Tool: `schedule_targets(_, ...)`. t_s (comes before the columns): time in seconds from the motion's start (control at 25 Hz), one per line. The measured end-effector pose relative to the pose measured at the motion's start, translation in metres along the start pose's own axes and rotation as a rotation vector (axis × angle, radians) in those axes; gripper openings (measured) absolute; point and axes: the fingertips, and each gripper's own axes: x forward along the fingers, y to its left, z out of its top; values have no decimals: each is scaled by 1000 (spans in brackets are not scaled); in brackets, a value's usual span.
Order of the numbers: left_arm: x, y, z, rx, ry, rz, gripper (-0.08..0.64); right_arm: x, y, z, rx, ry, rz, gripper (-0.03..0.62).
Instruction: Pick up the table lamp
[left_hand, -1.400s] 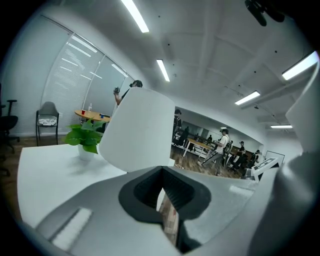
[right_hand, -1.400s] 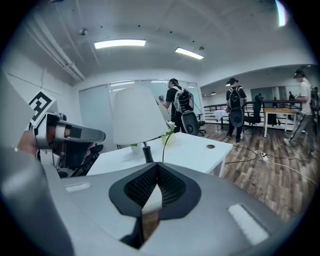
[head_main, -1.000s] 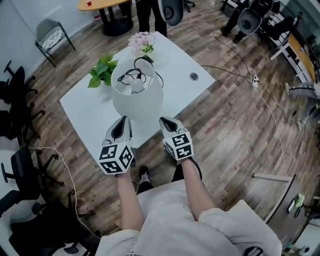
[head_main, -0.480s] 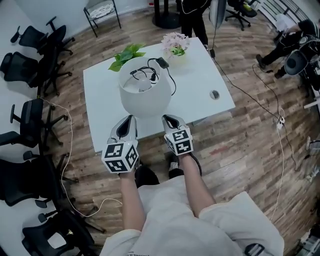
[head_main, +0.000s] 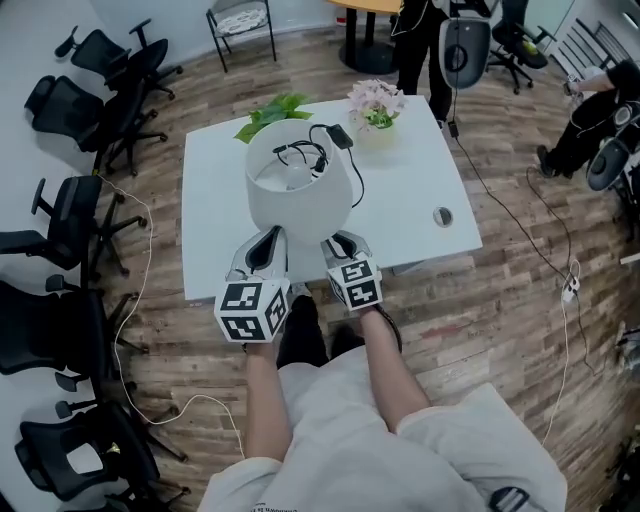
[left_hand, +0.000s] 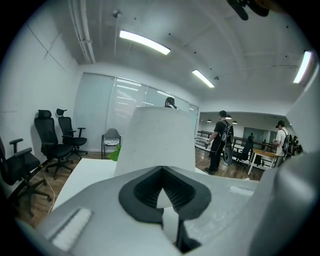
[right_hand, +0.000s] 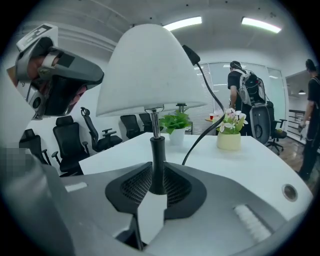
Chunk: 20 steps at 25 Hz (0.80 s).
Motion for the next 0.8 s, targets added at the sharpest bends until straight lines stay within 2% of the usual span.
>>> schedule_targets(0.36, 9, 10, 11, 24, -56, 25, 0, 50, 7, -7, -43, 1, 58, 180)
schedule_targets(0.52, 8, 22, 14, 25, -73, 56, 0, 68, 9, -3, -56, -11, 46, 236)
schedule_targets(0.68, 12, 28, 18, 46, -76, 75, 0, 86, 11, 6, -74, -24, 50, 240)
schedule_targets(0.8, 15, 29, 22, 60, -80, 75, 0, 100, 13, 10, -80, -15, 29, 271)
